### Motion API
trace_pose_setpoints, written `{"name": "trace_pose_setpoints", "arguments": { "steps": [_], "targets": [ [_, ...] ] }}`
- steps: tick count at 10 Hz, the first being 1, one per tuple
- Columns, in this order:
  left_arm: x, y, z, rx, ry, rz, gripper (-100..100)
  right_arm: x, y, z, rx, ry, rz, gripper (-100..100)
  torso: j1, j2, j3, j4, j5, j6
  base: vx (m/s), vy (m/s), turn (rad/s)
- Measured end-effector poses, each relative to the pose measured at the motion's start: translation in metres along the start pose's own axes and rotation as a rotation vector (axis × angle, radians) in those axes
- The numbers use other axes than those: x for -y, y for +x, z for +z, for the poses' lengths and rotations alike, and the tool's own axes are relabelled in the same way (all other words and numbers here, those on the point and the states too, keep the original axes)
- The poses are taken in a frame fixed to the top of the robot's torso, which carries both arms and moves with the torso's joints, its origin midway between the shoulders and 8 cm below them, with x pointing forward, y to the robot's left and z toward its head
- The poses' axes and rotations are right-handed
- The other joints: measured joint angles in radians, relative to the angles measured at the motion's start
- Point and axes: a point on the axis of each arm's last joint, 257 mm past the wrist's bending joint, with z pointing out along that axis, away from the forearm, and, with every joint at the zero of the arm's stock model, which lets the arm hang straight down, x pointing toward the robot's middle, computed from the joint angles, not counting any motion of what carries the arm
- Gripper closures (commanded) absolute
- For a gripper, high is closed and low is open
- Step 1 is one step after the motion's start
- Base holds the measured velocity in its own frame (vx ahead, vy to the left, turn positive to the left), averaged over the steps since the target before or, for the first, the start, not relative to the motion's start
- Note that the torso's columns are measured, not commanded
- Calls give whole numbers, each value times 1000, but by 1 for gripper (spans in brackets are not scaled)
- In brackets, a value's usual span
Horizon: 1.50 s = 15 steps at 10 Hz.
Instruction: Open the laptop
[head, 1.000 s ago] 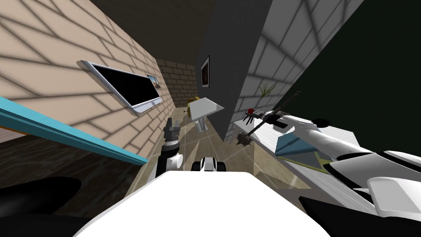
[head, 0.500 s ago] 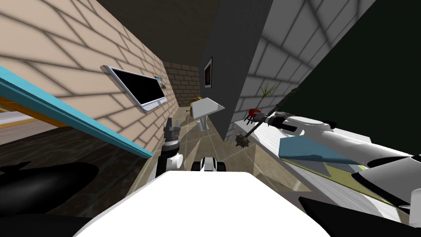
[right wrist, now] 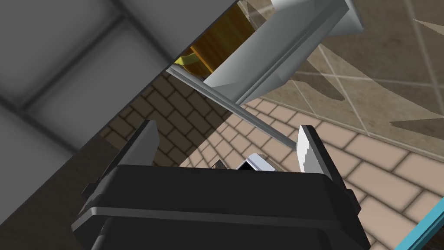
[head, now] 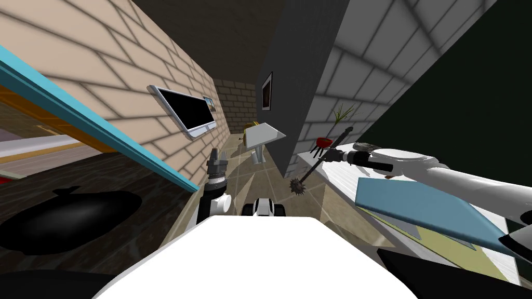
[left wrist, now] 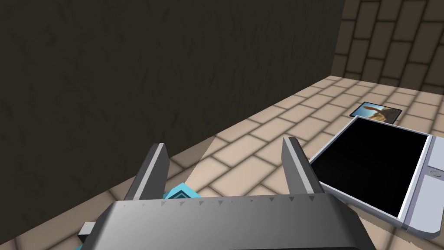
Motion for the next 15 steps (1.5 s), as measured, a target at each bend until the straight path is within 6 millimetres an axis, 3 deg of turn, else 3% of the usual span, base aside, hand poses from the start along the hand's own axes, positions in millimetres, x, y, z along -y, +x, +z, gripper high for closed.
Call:
{"name": "trace_pose_setpoints", "arguments": {
  "steps": [6,8,15],
  "targets": [
    [0,0,0,0,0,0,0,-41,46,-41,-136,-176,-160,-100,0,-1,-1,0,0,0,-44,-31,72],
    [0,0,0,0,0,0,0,-46,50,-37,-140,-179,-159,-100,1,-4,-3,-1,0,-1,22,-2,34],
    [0,0,0,0,0,0,0,-45,25,-42,-127,-170,-165,-100,0,0,0,0,1,1,39,-33,-77]
  ]
}}
